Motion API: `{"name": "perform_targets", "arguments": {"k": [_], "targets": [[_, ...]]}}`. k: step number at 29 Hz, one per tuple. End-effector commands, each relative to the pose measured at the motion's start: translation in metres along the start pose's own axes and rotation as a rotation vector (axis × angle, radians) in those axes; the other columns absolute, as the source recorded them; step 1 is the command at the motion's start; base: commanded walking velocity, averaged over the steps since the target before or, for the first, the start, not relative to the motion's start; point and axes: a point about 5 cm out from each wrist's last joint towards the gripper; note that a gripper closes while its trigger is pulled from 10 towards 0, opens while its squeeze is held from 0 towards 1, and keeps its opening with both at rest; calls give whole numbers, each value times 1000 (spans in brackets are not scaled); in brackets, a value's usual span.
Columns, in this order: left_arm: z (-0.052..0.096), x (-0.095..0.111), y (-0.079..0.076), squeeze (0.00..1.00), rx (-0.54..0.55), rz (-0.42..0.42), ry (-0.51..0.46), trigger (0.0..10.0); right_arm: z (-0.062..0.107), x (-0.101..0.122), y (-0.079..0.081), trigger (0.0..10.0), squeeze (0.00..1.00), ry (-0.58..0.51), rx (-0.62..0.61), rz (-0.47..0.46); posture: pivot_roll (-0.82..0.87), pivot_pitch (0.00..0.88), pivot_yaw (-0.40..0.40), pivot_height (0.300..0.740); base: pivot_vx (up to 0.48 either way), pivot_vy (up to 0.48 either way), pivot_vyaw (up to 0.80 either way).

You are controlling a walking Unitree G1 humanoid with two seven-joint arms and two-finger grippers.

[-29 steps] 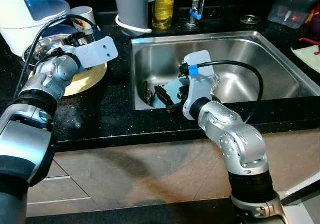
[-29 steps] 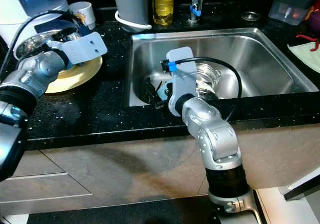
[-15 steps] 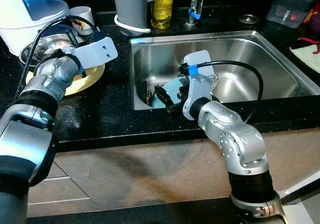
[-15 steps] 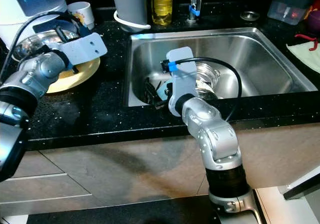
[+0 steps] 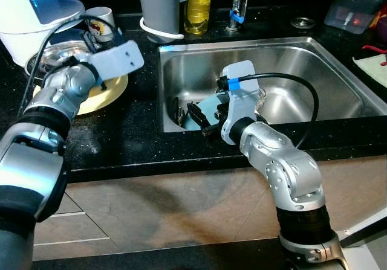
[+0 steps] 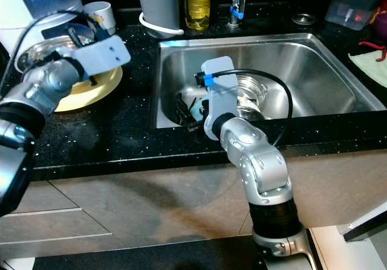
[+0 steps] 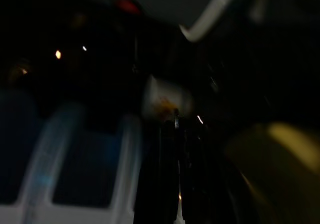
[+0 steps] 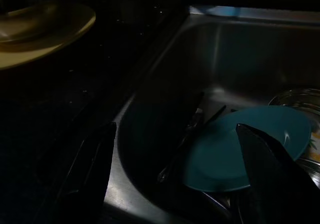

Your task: Kitchen organization

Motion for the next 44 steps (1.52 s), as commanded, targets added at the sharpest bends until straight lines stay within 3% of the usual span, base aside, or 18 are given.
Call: {"name": "perform_targets", "arguments": {"k": [1,3,4,8,9,11,12,13,14,16,17,21,23,26,29,35,40,44], "targets": [[-4,21,12,0,20,25,-81,0,2,1,1,10000,0,-7,6,8,-35,224,41,740,0,0,0],[-7,44,24,0,46,67,-170,0,1,1,1,10000,0,-7,6,10,-37,225,40,740,0,0,0],[-7,44,24,0,46,67,-170,0,1,1,1,10000,0,-7,6,10,-37,225,40,740,0,0,0],[-9,78,40,0,77,121,-309,0,1,2,0,10000,0,-8,6,12,-37,224,40,740,0,0,0],[-7,103,53,0,103,187,-422,0,1,2,0,10000,0,-9,4,12,-35,221,42,740,0,0,0],[-6,111,57,0,109,223,-460,0,1,2,0,10000,0,-10,3,12,-35,221,42,740,0,0,0],[-5,121,58,0,93,337,-521,0,1,2,-2,10000,0,-13,-9,12,-33,218,40,740,0,0,0],[-5,121,58,0,93,337,-521,0,1,2,-2,10000,0,-13,-9,12,-33,218,40,740,0,0,0],[-7,128,53,0,44,520,-561,0,1,3,-4,10000,0,-16,-31,21,-34,214,43,740,0,0,0],[-10,133,43,0,-33,756,-601,0,1,4,-8,10000,0,-17,-68,47,-44,212,46,740,0,0,0],[-10,133,43,0,-33,756,-601,0,1,4,-8,10000,0,-17,-68,47,-44,212,46,740,0,0,0],[-21,127,-13,0,-208,1085,-513,0,6,-4,-28,10000,0,41,-202,191,-55,214,44,740,0,0,0],[-22,121,-28,0,-243,1160,-471,0,8,-9,-33,10000,0,70,-237,221,-66,216,49,740,0,0,0],[-23,114,-38,0,-267,1191,-418,0,9,-11,-37,10000,0,84,-262,220,-71,214,49,740,0,0,0],[-25,99,-63,0,-314,1162,-260,0,13,-19,-45,10000,0,128,-288,235,-102,202,26,740,0,0,0],[-21,88,-81,0,-353,1116,-207,0,14,-19,-48,10000,0,151,-290,269,-115,212,41,740,0,0,0],[-19,83,-91,0,-390,1018,-177,0,14,-21,-44,10000,0,158,-286,264,-90,217,45,740,0,0,0],[-15,71,-106,0,-452,961,-89,0,13,-24,-40,10000,0,164,-263,256,-78,211,38,740,0,0,0]]}}
Point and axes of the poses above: a point about 5 cm out from each wrist's last joint towards the gripper, its own z axis pointing back from the gripper into the wrist, its own x axis along the axis of the wrist's last joint, y = z × x, and after that the axes turned 15 degrees about z, right-handed
